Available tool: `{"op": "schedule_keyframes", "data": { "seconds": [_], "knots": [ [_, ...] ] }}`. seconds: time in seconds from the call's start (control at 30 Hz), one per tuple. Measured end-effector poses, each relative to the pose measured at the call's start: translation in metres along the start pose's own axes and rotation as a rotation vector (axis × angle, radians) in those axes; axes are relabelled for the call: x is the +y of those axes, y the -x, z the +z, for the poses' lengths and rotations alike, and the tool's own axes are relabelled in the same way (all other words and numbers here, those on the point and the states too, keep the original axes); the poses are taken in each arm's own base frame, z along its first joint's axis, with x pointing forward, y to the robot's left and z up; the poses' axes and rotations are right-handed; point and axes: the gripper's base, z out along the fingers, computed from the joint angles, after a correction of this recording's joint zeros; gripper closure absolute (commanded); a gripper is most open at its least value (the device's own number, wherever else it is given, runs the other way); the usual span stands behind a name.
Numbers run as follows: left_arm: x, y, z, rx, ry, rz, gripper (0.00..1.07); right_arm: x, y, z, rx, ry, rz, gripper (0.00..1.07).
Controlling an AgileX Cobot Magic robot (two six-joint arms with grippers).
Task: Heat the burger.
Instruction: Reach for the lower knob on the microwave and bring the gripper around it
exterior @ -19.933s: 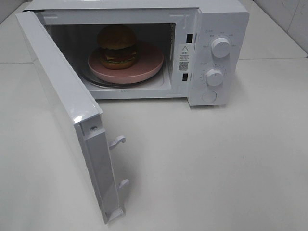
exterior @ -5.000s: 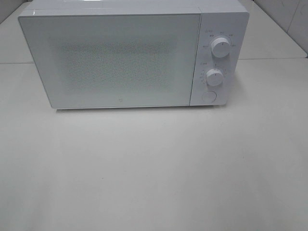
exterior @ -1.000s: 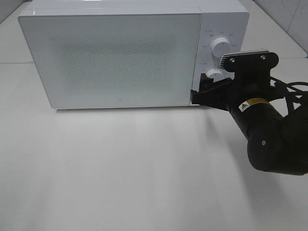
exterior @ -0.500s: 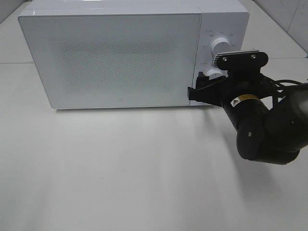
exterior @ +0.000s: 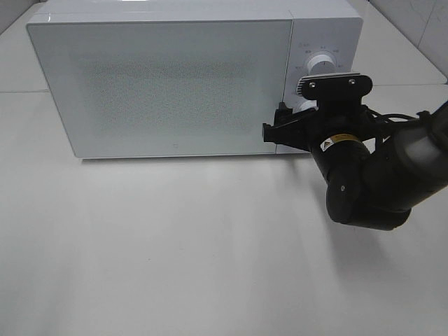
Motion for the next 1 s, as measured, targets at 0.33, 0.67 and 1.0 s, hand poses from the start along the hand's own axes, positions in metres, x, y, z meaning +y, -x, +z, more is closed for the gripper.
{"op": "schedule_keyframes", "data": {
  "seconds": [0.33,0.67,1.0],
  "knots": [
    [0.0000,0.0000,0.0000,0.000,0.000,0.000,0.07,-0.0024,-0.0032,0.0024,0.024,-0.010,0.004,0.33],
    [0.0000,0.0000,0.0000,0.000,0.000,0.000,0.07,-0.0024,-0.0032,0.0024,0.024,-0.010,0.004,0.35],
    [0.0000,0.0000,0.0000,0.000,0.000,0.000,0.07,-0.0025,-0.0029,0.0024,0.020,-0.011,0.004,0.68]
  ]
}}
